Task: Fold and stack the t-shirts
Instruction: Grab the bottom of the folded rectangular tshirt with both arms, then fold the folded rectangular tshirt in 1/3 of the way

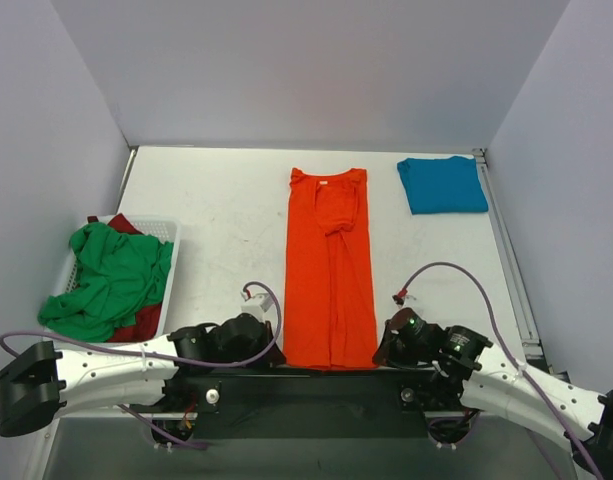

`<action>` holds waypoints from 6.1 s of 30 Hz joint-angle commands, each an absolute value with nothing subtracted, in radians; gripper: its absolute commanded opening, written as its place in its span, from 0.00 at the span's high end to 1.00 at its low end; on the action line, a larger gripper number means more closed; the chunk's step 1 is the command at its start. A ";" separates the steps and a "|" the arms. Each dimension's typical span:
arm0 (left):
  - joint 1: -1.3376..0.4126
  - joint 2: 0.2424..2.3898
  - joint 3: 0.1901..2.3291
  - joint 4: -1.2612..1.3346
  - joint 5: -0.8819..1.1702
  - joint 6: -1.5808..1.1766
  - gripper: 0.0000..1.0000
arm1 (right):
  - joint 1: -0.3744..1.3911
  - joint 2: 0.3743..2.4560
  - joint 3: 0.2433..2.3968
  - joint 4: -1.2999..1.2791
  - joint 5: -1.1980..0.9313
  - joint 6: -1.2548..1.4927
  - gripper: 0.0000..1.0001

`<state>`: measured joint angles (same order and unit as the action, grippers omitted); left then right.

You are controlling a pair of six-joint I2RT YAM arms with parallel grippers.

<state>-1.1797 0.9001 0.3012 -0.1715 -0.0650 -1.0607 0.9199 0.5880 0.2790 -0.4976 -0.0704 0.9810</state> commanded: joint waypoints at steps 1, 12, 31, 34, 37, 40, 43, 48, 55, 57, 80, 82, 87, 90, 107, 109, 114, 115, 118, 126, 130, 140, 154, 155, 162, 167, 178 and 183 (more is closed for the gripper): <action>-1.184 0.877 0.388 -0.227 -0.100 -1.062 1.00 | 0.951 0.610 0.408 -0.614 0.049 0.973 1.00; -0.957 1.106 0.704 -0.215 -0.110 -0.924 1.00 | 0.838 1.043 0.804 -0.563 0.256 0.752 1.00; -0.578 1.733 1.175 -0.046 0.090 -0.868 1.00 | 0.424 1.701 1.285 -0.333 0.040 0.578 1.00; -0.552 1.810 1.218 -0.057 0.109 -0.862 1.00 | 0.384 1.781 1.354 -0.331 -0.021 0.569 1.00; -0.535 1.853 1.244 -0.055 0.115 -0.862 1.00 | 0.354 1.833 1.394 -0.331 -0.054 0.569 1.00; -0.517 1.876 1.252 -0.057 0.115 -0.862 1.00 | 0.327 1.865 1.407 -0.331 -0.074 0.569 1.00; -0.500 1.882 1.255 -0.058 0.117 -0.856 1.00 | 0.304 1.884 1.407 -0.328 -0.090 0.569 1.00; -0.479 1.876 1.265 -0.058 0.132 -0.848 1.00 | 0.285 1.893 1.414 -0.324 -0.104 0.563 1.00; -0.465 1.873 1.290 -0.087 0.126 -0.836 1.00 | 0.265 1.913 1.437 -0.324 -0.124 0.566 1.00; -0.460 1.887 1.301 -0.089 0.135 -0.828 1.00 | 0.262 1.922 1.442 -0.325 -0.129 0.566 1.00; -0.460 1.885 1.368 -0.094 0.210 -0.739 0.73 | 0.325 1.876 1.491 -0.338 -0.109 0.469 0.69; -0.486 1.922 1.382 -0.058 0.234 -0.762 0.85 | 0.350 1.907 1.500 -0.327 -0.103 0.463 0.74; -0.540 2.037 1.460 0.067 0.305 -0.787 0.92 | 0.377 2.017 1.557 -0.272 -0.167 0.468 0.86; -0.540 2.115 1.500 0.110 0.328 -0.810 0.92 | 0.376 2.060 1.581 -0.233 -0.198 0.477 0.88; -0.552 2.272 1.450 -0.025 0.155 -0.861 1.00 | 0.377 2.163 1.491 -0.232 -0.149 0.514 0.89; -0.557 2.247 1.422 -0.023 0.150 -0.859 1.00 | 0.382 2.135 1.450 -0.222 -0.144 0.522 0.89; -0.583 2.152 1.271 0.026 0.137 -0.862 1.00 | 0.400 2.042 1.289 -0.183 -0.133 0.569 0.89; -0.589 2.134 1.243 0.038 0.133 -0.865 1.00 | 0.402 2.024 1.255 -0.172 -0.141 0.577 0.89; -0.617 2.057 1.103 0.093 0.117 -0.876 1.00 | 0.414 1.948 1.135 -0.117 -0.156 0.601 0.89; -0.738 1.867 0.798 0.242 0.058 -0.966 1.00 | 0.494 1.744 0.856 0.008 -0.173 0.649 0.89; -0.791 1.786 0.707 0.256 0.018 -0.996 1.00 | 0.537 1.648 0.735 0.055 -0.160 0.692 0.89; -0.782 1.591 0.632 0.169 -0.035 -0.959 0.99 | 0.542 1.480 0.652 0.032 -0.184 0.729 0.88; -0.641 1.520 0.620 0.112 -0.018 -0.862 0.96 | 0.353 1.439 0.657 -0.023 -0.293 0.657 0.87; -0.637 1.522 0.617 0.112 -0.009 -0.861 0.96 | 0.344 1.446 0.655 -0.023 -0.298 0.649 0.87; -0.609 1.499 0.604 0.130 0.000 -0.845 0.96 | 0.342 1.537 0.654 -0.009 -0.299 0.640 0.88; -0.584 1.454 0.609 0.121 0.026 -0.815 0.94 | 0.339 1.528 0.637 -0.009 -0.270 0.643 0.88; -0.563 1.488 0.617 0.110 0.029 -0.799 0.94 | 0.386 1.364 0.672 -0.095 -0.226 0.660 0.87; -0.561 1.512 0.615 0.118 0.038 -0.802 0.94 | 0.454 1.388 0.715 -0.098 -0.196 0.675 0.86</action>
<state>-0.5667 1.4990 0.6079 0.0921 0.0204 -0.8177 0.4236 1.3842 0.6712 -0.0547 -0.2386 0.6624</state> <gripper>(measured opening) 0.093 0.135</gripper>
